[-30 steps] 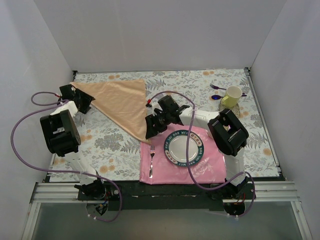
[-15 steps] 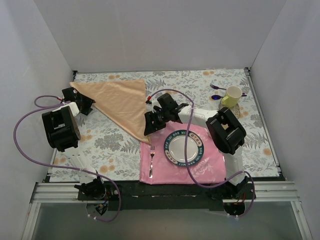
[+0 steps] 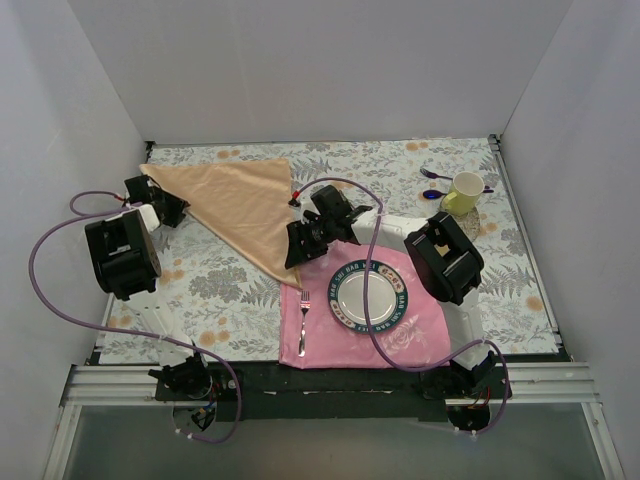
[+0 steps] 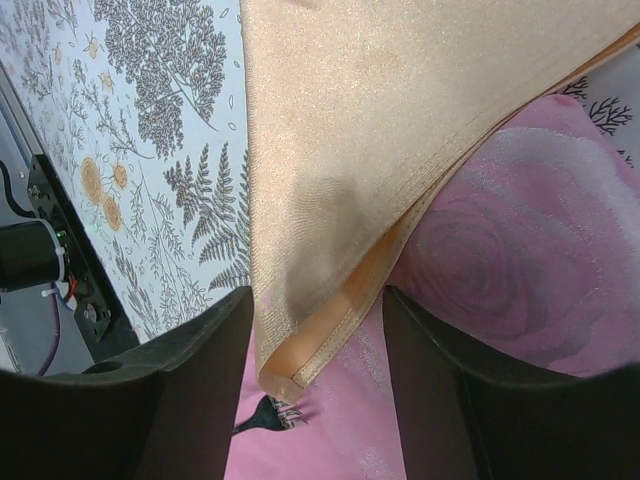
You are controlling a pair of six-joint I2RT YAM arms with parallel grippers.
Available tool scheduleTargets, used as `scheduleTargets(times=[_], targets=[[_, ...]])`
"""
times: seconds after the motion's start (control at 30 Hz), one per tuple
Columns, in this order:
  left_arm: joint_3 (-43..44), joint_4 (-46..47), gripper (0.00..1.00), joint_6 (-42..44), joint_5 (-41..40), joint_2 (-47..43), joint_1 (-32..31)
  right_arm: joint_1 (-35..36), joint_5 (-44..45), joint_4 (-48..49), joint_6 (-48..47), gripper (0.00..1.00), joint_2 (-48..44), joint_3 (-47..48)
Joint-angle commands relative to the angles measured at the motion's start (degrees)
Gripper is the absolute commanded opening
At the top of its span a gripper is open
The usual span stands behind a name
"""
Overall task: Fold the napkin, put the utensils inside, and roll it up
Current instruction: Grab a utensil with the left arm
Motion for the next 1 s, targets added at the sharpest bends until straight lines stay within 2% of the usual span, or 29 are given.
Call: scheduleTargets(times=[0.0, 0.23, 0.63, 0.97], targets=[[2.12, 0.02, 0.33, 0.71, -0.79, 0.60, 0.18, -0.38, -2.13, 2.28, 0.99, 0.60, 0.86, 1.65], [2.82, 0.37, 0.26, 0.71, -0.79, 1.48, 0.18, -0.29, -2.84, 3.07, 1.52, 0.53, 0.86, 0.60], [5.19, -0.15, 0.17, 2.03, -2.37, 3.85, 0.71, -0.38, -2.49, 1.93, 0.47, 0.49, -1.24, -0.28], [16.61, -5.34, 0.04, 7.38, -5.44, 10.17, 1.32, -1.43, 0.32, -1.67, -1.12, 0.49, -7.30, -0.46]])
